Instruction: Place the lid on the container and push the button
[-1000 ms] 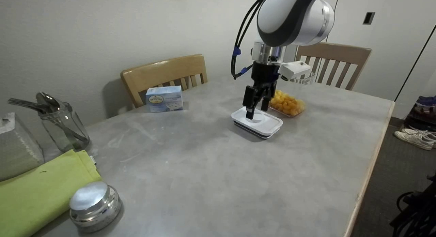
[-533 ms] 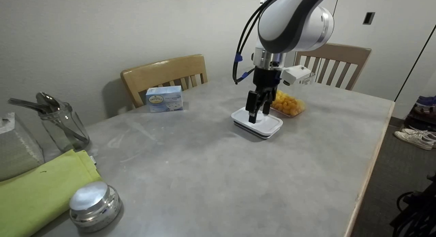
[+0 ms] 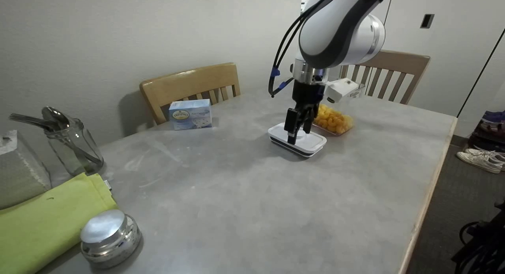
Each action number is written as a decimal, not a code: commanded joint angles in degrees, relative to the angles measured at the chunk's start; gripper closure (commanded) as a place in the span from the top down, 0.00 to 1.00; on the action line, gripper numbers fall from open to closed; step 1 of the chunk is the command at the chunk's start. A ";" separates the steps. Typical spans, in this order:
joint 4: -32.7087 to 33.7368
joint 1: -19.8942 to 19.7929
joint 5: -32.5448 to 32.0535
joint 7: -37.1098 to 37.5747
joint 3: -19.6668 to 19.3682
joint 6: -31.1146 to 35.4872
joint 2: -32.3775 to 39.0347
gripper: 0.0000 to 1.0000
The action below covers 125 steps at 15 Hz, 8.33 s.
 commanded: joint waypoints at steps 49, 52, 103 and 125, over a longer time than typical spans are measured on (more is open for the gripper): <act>-2.32 -2.18 0.42 -0.98 0.75 1.42 -12.53 0.29; -2.85 -0.26 -1.54 1.98 -1.15 1.59 -16.14 0.29; -5.86 -2.51 -8.39 10.26 -13.91 -0.13 -16.38 0.29; -3.99 -7.76 3.75 -10.07 -7.67 -7.65 -16.32 0.29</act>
